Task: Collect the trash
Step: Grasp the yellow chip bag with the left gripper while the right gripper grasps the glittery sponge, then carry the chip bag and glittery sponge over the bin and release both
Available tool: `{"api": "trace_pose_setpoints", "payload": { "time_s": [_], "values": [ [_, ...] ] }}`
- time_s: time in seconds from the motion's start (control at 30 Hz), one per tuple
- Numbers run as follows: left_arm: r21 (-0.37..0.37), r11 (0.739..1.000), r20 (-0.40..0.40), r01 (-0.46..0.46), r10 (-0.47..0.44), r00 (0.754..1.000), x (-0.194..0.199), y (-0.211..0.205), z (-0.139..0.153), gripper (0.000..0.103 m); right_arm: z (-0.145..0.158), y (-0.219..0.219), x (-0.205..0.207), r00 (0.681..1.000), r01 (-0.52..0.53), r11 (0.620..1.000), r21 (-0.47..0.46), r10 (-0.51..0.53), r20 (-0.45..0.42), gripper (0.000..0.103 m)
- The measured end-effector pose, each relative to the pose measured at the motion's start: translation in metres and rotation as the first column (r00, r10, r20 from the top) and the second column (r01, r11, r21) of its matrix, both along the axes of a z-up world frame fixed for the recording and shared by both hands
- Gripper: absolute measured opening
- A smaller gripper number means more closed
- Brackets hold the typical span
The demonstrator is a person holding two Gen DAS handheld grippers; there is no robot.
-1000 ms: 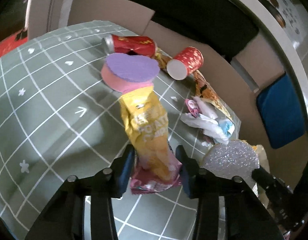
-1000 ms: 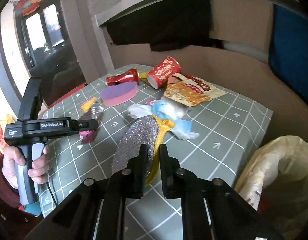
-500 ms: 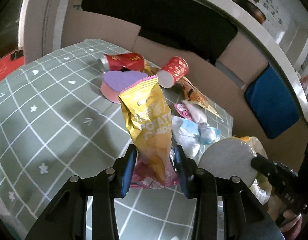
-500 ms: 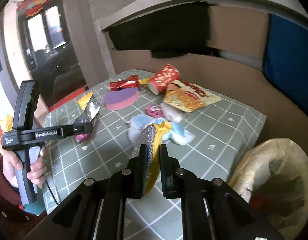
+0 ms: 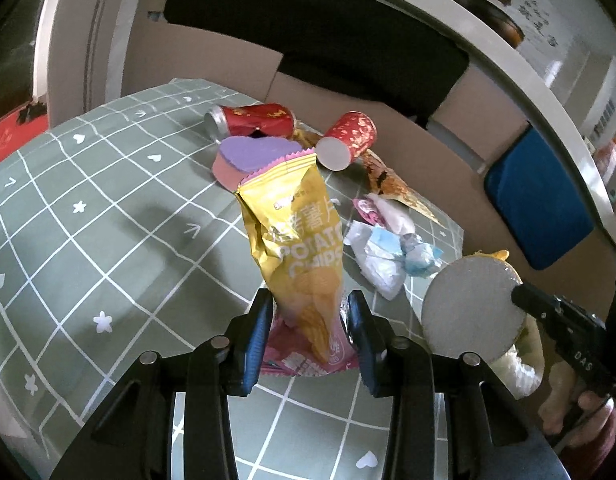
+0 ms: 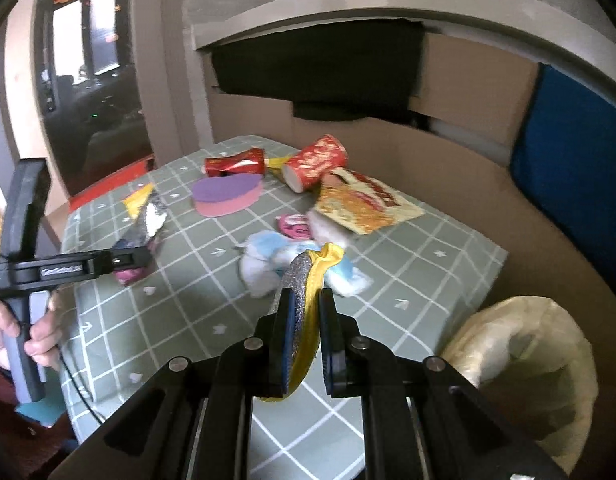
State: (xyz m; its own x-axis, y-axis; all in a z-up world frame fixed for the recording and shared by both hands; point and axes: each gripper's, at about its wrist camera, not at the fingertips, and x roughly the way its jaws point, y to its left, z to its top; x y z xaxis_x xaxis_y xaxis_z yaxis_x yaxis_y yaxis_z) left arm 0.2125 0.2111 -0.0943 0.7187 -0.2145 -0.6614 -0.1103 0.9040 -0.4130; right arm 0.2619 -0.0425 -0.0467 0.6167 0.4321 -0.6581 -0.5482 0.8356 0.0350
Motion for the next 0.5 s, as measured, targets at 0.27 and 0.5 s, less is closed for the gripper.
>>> {"api": "trace_pose_setpoints", "payload": {
  "time_s": [0.27,0.5],
  "values": [
    [0.033,0.999,0.03,0.023,-0.024,0.999,-0.001,-0.008,0.004,0.036,-0.01,0.007,-0.004,0.996,-0.051,0.996,0.075,0.056,-0.069,0.016],
    [0.068,0.997,0.04,0.036,-0.038,0.998,-0.001,-0.014,0.01,0.034,-0.026,0.013,-0.001,0.99,-0.05,0.994,0.095,0.062,-0.125,0.013]
  ]
}}
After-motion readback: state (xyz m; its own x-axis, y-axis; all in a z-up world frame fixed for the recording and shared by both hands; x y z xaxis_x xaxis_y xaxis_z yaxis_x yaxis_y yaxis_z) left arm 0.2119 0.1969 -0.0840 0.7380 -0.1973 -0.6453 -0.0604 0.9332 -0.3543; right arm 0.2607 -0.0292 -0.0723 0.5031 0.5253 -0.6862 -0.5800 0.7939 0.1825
